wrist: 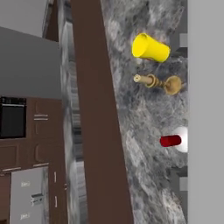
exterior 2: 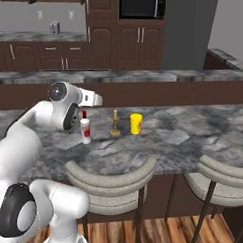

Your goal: Open the cabinet directly in front. Then move the liquor and the cup to the dining counter with the candle on it.

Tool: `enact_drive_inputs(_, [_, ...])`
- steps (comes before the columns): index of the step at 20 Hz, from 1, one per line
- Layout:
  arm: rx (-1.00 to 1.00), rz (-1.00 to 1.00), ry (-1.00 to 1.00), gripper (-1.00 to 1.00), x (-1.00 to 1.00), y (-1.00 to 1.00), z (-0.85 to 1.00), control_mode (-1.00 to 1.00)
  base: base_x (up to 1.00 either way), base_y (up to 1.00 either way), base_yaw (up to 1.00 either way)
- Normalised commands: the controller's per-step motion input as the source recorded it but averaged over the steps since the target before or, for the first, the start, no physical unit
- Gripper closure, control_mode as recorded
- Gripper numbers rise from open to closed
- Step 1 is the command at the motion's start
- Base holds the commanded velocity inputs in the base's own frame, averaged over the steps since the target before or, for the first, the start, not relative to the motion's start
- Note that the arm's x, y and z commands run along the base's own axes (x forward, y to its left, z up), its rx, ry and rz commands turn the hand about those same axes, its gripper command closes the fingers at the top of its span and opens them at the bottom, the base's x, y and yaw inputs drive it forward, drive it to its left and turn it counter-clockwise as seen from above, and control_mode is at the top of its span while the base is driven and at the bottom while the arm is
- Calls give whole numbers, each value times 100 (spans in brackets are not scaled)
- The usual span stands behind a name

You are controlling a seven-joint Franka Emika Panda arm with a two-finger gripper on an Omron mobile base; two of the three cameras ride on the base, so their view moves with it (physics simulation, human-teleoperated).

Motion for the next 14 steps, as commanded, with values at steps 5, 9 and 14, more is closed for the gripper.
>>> enact_drive_inputs(5, [-5,13,-6,-100,-100,-100,-26,-100,0,0,0])
enact_drive_inputs(9, [-6,12,0,-100,-100,-100,-94,-100,0,0,0])
enact_drive_inputs(14, [-13,7,1,-100,-20,5,-20,-100,0,0,0])
